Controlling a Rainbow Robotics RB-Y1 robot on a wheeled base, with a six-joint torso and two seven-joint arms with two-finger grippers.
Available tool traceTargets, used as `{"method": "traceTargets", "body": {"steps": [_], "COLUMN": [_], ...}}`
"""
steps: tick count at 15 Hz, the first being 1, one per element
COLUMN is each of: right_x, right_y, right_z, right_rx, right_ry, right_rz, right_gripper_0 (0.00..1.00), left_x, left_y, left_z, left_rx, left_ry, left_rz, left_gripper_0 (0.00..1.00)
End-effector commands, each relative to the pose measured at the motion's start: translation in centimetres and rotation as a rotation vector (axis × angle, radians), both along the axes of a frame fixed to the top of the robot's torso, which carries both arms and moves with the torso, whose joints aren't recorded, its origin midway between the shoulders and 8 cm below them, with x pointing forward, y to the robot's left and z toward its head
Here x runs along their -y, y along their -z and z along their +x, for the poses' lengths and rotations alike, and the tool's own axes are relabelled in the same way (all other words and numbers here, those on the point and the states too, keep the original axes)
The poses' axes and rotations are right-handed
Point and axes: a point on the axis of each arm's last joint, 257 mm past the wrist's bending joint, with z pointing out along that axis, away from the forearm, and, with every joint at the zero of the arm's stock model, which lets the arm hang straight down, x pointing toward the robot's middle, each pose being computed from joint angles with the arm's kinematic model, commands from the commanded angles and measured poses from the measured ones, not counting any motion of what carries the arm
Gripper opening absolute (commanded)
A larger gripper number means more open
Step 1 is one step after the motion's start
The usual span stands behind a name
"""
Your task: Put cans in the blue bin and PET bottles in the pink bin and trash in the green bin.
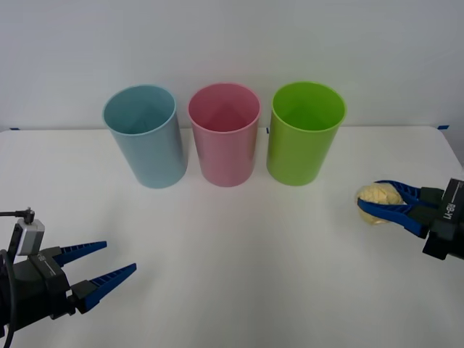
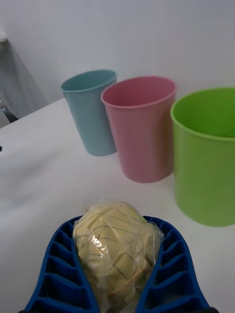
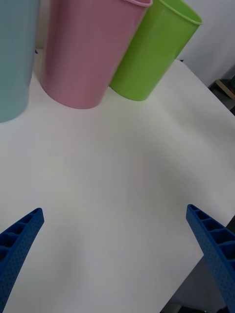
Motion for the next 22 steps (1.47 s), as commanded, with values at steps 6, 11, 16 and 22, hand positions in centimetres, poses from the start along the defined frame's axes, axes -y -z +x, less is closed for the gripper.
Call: {"method": "traceTargets", "body": {"steps": [6,11,16,22], "right_x": [0.5,-0.9,-2.0,-5.4], "right_y": [-8.2,-11.6,-12.4,-11.4], "right_z": [1.9,6.8,13.9,21.5], "right_rx": [0.080,0.064,0.048,0.020], "right_ry": [0.090,0.173,0.213,0.237], "right_rz": [0.049,0.075,0.058,0.038], "right_gripper_0": [0.00,0.00,0.00,0.00], "left_x": [0.0,0.0,0.0,0.0], "left_y": [0.0,0.0,0.0,0.0], "left_z": [0.0,0.0,0.0,0.0], "left_rx": [0.000,0.000,0.000,0.000], "left_ry": [0.000,0.000,0.000,0.000], "left_rz": [0.000,0.000,0.000,0.000], "left_gripper_0": [1.00,1.00,1.00,1.00]}}
